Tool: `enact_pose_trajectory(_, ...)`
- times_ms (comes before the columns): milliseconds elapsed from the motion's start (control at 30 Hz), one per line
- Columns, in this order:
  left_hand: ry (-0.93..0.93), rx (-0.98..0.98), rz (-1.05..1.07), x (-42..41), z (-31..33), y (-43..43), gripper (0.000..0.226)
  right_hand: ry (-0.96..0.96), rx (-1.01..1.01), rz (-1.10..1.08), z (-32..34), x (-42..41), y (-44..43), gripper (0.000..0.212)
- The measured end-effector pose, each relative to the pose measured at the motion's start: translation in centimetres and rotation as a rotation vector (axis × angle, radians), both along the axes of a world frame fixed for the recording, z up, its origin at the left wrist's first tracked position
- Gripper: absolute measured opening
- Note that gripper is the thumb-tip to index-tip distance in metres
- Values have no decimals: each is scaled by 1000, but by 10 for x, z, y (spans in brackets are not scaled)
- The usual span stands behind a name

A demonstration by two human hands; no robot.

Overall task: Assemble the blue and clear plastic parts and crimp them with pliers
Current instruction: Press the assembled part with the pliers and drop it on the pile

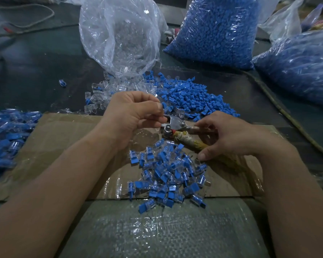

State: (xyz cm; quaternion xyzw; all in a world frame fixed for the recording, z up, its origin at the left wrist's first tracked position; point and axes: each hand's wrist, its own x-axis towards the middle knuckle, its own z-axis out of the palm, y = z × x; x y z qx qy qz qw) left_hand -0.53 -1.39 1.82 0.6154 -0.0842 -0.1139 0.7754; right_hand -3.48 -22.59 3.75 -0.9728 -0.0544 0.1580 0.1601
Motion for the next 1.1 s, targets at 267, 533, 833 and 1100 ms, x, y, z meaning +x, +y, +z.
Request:
enact_pose_trajectory(267,14,-38,9,-1,0,-2,16,-143,-33,-102,-2,3,10,35)
enact_pose_trajectory(533,17,-60,23,0,-1,-2,8,-265,-175,-111,-12,6,20,14)
enact_pose_trajectory(833,-23,-94,99,3,-5,-2,12,-533,51,-195,-10,4,11,14)
enact_pose_trajectory(1100,-67,-102,115,2,-8,-4,12,-500,146,-78,-15,1,22,19)
